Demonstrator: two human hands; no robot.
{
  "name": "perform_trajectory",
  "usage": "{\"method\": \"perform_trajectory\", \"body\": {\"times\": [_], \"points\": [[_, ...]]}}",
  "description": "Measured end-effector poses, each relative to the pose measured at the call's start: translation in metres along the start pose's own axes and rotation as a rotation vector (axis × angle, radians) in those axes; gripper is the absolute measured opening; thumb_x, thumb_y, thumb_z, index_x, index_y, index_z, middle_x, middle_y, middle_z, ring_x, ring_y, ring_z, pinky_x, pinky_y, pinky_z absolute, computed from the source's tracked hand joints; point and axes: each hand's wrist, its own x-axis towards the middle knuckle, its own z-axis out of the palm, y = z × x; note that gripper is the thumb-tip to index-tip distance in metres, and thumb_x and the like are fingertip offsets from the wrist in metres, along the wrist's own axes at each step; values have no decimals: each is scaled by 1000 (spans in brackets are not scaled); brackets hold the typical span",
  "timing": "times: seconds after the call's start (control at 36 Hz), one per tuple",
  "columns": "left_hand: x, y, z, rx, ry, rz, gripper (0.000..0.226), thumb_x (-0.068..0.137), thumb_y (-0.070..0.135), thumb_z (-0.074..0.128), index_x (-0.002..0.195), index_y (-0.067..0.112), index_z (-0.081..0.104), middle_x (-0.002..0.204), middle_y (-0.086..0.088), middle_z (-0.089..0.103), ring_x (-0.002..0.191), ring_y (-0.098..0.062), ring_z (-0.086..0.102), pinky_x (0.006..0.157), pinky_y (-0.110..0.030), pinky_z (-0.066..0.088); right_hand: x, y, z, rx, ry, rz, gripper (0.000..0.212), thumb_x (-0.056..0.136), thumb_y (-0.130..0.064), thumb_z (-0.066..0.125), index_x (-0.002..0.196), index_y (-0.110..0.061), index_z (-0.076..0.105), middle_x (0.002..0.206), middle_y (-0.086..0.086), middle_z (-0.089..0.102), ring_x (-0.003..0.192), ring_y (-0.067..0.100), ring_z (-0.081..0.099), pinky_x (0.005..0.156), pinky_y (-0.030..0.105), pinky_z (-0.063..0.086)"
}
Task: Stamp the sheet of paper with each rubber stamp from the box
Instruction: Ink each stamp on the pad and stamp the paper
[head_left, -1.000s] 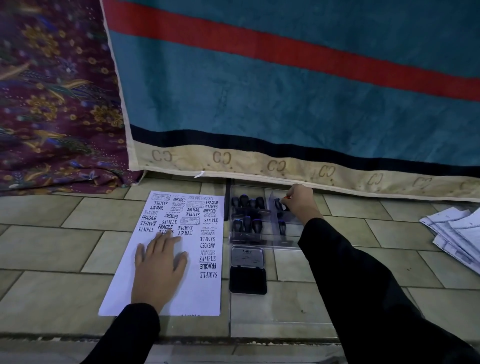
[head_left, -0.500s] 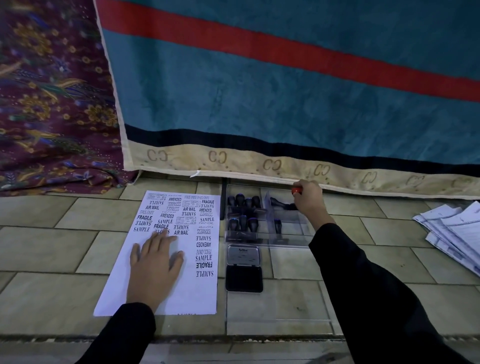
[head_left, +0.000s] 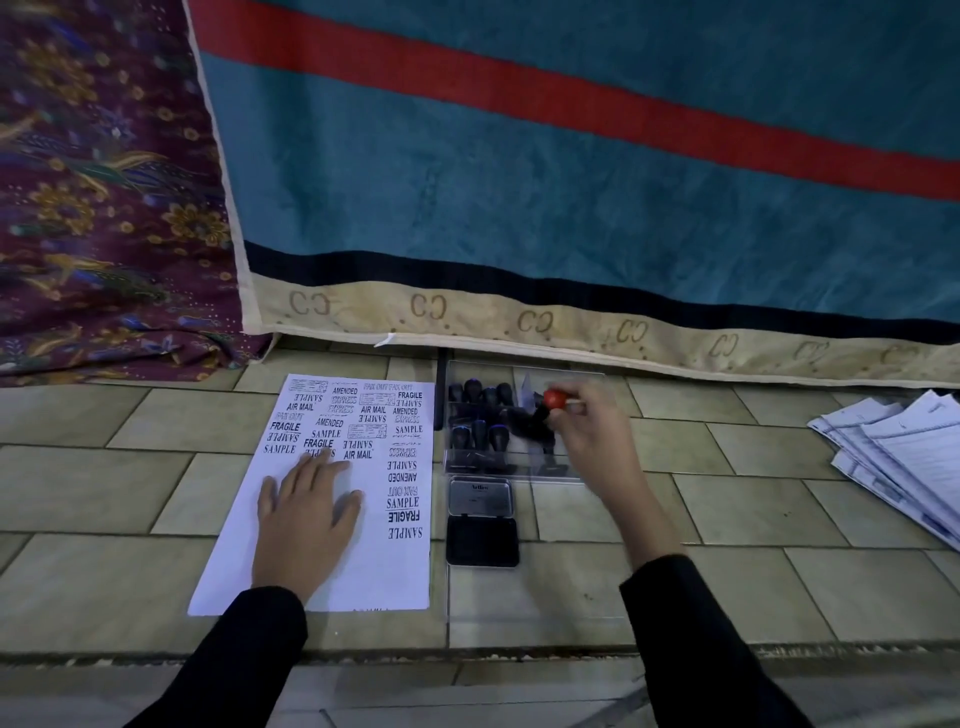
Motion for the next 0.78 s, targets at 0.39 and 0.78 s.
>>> {"method": "perform_trajectory", "body": {"times": [0.39, 0.78], "points": [[3, 3, -9, -15, -141, -6, 90, 69, 78, 54, 139, 26, 32, 154, 2, 12, 144, -15, -8, 117, -42, 0, -71, -2, 39, -70, -321, -196, 30, 89, -9, 59, 116, -20, 59, 108, -10, 54, 97, 2, 55, 84, 3, 44], [2, 5, -16, 94, -126, 16, 106, 57, 90, 25, 139, 23, 36, 140, -2, 31, 133, -26, 25, 115, -45, 15, -86, -6, 43, -167, -266, -253, 24, 87, -19, 65, 111, -19, 60, 103, -5, 61, 84, 5, 58, 77, 10, 46]]}}
